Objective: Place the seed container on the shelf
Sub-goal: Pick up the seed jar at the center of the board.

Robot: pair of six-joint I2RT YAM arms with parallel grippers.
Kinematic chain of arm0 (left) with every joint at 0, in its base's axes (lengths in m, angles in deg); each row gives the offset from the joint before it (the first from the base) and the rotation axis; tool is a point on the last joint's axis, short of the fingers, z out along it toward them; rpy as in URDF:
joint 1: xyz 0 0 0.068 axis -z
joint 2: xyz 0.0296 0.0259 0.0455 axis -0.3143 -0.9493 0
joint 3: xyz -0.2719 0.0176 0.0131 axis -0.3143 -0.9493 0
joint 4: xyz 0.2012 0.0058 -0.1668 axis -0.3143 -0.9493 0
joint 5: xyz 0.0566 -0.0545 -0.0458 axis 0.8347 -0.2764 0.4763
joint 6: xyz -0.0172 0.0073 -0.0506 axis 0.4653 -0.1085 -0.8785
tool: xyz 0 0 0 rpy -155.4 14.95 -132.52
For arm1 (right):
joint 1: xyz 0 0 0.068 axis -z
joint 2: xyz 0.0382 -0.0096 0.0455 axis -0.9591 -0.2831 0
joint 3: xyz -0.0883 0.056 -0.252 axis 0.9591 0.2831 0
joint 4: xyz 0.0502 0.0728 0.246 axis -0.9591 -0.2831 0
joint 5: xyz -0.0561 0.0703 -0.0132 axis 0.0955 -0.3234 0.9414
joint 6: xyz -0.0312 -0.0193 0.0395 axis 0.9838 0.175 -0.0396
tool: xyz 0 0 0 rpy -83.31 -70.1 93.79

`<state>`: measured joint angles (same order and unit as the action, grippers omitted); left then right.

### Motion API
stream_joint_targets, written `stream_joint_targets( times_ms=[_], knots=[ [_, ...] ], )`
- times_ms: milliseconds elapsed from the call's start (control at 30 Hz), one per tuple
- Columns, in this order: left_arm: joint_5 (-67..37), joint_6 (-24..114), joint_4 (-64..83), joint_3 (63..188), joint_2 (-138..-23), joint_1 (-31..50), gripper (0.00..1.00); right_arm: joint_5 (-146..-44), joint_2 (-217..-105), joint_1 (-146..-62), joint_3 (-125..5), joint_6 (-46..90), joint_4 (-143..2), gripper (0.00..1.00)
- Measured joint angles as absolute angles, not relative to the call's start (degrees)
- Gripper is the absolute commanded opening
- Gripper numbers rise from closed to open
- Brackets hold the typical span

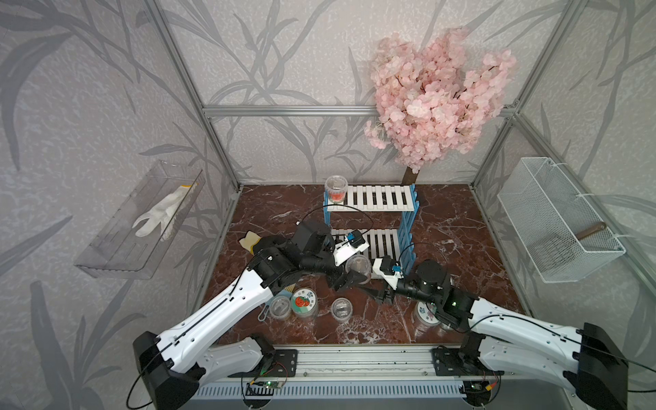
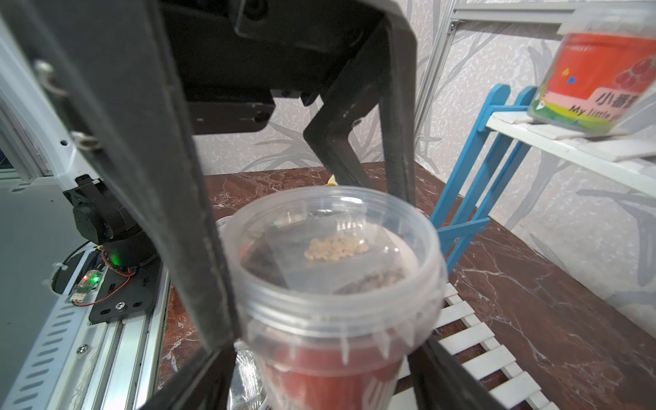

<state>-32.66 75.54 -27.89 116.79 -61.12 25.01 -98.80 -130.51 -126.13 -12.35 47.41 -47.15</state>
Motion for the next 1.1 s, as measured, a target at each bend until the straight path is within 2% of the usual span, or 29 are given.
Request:
stream_joint_targets(
  times_ms=[467,767,1100],
  knots=[
    [-32.59,76.44,-28.74,116.79,-61.6,25.01,0.75,-99.02,-131.23,-126.13,-12.88,45.31,-45.6,0.7],
    [-32.66,76.48,-29.03,116.79,-61.91,25.01,0.75,-99.83,-133.4,-126.13,-13.66,44.24,-44.98,0.7],
    [-32.63,76.83,-29.09,116.79,-62.19,25.01,0.77,-100.05,-134.18,-126.13,-13.77,43.37,-44.39,0.64]
  ],
)
